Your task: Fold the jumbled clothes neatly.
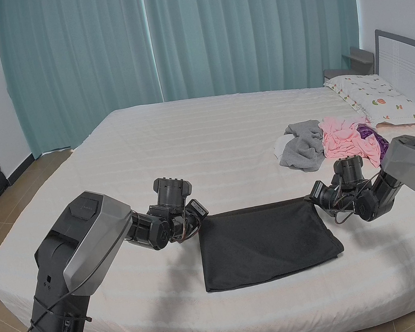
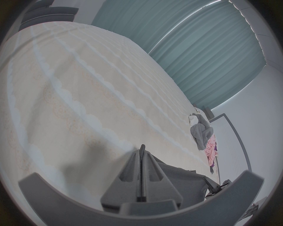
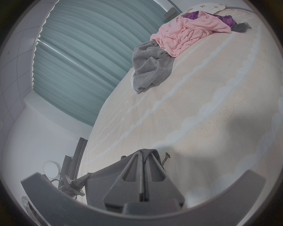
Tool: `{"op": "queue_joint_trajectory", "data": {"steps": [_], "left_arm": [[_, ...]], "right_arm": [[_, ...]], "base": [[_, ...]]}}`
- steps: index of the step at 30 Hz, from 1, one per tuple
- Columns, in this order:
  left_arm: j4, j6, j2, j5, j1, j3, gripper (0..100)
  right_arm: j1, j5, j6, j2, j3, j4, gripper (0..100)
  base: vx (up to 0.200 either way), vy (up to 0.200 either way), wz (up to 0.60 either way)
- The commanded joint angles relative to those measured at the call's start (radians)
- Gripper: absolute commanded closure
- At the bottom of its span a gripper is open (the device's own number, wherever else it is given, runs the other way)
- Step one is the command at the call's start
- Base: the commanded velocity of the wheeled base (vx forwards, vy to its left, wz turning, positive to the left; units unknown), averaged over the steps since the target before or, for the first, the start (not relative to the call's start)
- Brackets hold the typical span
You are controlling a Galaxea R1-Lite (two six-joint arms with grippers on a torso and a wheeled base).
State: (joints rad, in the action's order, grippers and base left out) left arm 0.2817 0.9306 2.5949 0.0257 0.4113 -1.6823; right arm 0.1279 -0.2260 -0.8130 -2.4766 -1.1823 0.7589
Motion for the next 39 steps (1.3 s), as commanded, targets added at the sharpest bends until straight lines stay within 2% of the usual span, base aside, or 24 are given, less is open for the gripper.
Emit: {"op": "queue_joint_trajectory", "data": {"steps": [1, 3, 4, 5, 11, 12, 14, 21, 22, 24, 28, 30, 31, 39], "left_arm": [[0.001, 0.000, 0.007, -0.003, 0.001, -0.017, 100], [-0.003, -0.001, 0.013, 0.000, 0.003, -0.033, 100], [-0.003, -0.001, 0.013, -0.001, 0.003, -0.034, 100], [-0.001, -0.001, 0.013, -0.001, 0.003, -0.037, 0], [-0.003, 0.000, 0.008, 0.010, 0.000, -0.048, 0], [-0.006, 0.002, -0.004, 0.010, -0.003, -0.036, 0], [-0.009, 0.005, -0.021, 0.010, -0.006, -0.020, 0], [0.007, 0.002, -0.177, -0.013, 0.001, 0.240, 0], [0.007, 0.002, -0.177, -0.013, 0.001, 0.240, 0], [0.053, 0.004, -0.257, -0.055, 0.020, 0.359, 0], [0.154, -0.001, -0.335, -0.139, 0.038, 0.526, 0], [0.162, -0.001, -0.340, -0.141, 0.040, 0.535, 0], [0.217, -0.001, -0.352, -0.144, 0.047, 0.592, 0], [0.221, -0.003, -0.343, -0.135, 0.060, 0.599, 0]], "right_arm": [[0.003, 0.013, 0.000, -0.002, 0.001, 0.002, 100], [0.006, 0.036, 0.000, -0.002, 0.003, 0.003, 100], [0.007, 0.039, -0.002, -0.001, 0.006, 0.003, 0], [0.007, 0.039, -0.003, 0.005, 0.015, 0.003, 0], [0.001, 0.040, -0.045, 0.048, 0.053, 0.003, 0], [0.001, 0.040, -0.083, 0.090, 0.082, 0.005, 0], [0.001, 0.040, -0.103, 0.123, 0.121, 0.014, 0], [0.004, 0.033, -0.103, 0.205, 0.380, 0.212, 0], [0.004, 0.033, -0.103, 0.205, 0.380, 0.212, 0], [0.006, 0.034, -0.100, 0.234, 0.457, 0.263, 0], [0.010, 0.037, -0.100, 0.265, 0.526, 0.270, 0], [0.010, 0.039, -0.101, 0.265, 0.529, 0.270, 0], [0.010, 0.036, -0.104, 0.295, 0.566, 0.272, 0], [0.030, 0.034, -0.110, 0.320, 0.619, 0.273, 0]], "base": [[0.000, 0.000, 0.00], [0.000, 0.000, 0.00], [0.000, 0.000, 0.00], [0.000, 0.000, 0.00], [0.000, 0.000, 0.00], [0.000, 0.000, 0.00], [0.000, 0.000, 0.00], [0.000, 0.000, 0.00], [0.000, 0.000, 0.00], [0.000, 0.000, 0.00], [0.000, 0.000, 0.00], [0.000, 0.000, 0.00], [0.000, 0.000, 0.00], [0.000, 0.000, 0.00]]}}
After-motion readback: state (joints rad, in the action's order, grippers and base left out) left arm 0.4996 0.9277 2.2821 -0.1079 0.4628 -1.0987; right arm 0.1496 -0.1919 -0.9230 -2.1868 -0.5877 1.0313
